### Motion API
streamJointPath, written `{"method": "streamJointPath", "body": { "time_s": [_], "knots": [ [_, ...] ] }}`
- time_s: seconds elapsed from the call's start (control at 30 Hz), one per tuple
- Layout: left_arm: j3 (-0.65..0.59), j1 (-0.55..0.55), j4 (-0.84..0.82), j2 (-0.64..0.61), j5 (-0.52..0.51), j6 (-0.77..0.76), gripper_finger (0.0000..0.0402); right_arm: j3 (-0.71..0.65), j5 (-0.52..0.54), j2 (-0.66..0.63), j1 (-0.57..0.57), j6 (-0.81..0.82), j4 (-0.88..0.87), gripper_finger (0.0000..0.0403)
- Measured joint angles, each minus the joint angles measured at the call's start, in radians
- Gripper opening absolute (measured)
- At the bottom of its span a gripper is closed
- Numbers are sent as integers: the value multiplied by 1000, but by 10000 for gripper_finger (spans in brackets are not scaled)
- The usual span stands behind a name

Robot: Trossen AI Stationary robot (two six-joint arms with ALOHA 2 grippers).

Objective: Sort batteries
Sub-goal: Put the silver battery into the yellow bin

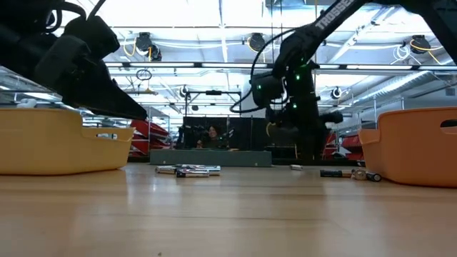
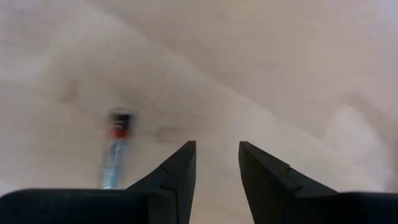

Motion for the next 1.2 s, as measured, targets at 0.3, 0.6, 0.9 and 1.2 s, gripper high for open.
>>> {"method": "streamJointPath", "body": {
  "time_s": [0.3,0.6,0.9,1.2],
  "knots": [
    [0,22,56,0,-50,-29,183,1,207,-93,106,180,117,114],
    [1,33,33,0,-138,23,183,1,254,-70,182,192,329,114],
    [1,-15,26,0,-174,46,183,1,261,-68,181,150,624,114],
    [1,4,19,0,-68,98,183,2,53,-62,180,18,747,114]
  ]
}}
